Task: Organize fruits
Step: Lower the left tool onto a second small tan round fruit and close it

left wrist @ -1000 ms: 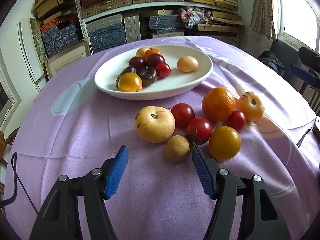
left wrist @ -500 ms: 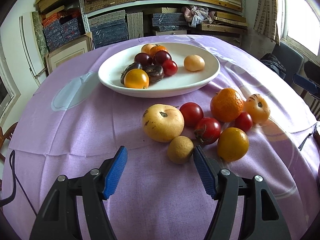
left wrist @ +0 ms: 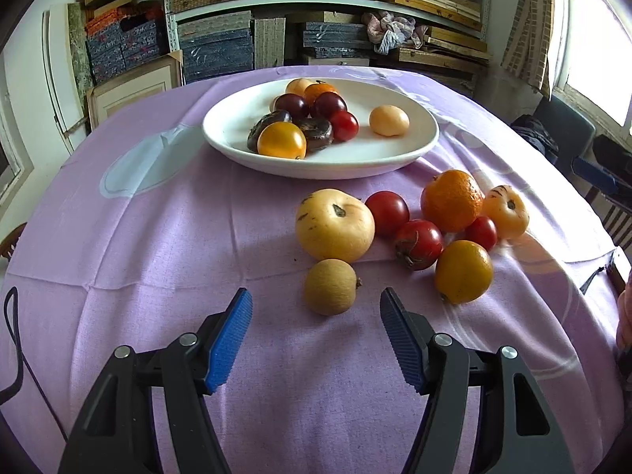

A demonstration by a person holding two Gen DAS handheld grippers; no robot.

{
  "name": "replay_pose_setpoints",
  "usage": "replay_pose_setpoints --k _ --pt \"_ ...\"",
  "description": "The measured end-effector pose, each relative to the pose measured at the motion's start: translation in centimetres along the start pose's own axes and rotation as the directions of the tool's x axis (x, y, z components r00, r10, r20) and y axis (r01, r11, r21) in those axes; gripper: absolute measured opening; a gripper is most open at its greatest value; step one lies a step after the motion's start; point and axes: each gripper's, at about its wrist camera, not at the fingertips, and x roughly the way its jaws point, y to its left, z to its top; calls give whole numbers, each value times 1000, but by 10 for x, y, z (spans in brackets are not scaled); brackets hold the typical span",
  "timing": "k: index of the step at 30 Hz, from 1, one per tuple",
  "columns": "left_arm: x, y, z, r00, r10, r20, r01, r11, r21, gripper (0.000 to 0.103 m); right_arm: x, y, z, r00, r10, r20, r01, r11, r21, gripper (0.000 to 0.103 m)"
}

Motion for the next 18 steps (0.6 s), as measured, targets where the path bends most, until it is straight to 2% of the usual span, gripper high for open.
replay_pose_setpoints --k 6,18 --pt "4 0 2 1000 -28 -9 28 999 -21 51 2 1 -2 1000 1 -6 -1 1000 -8 99" --pt "9 -11 8 998 -55 -9 55 998 -2 51 4 3 -5 1000 8 -24 -8 1000 -19 99"
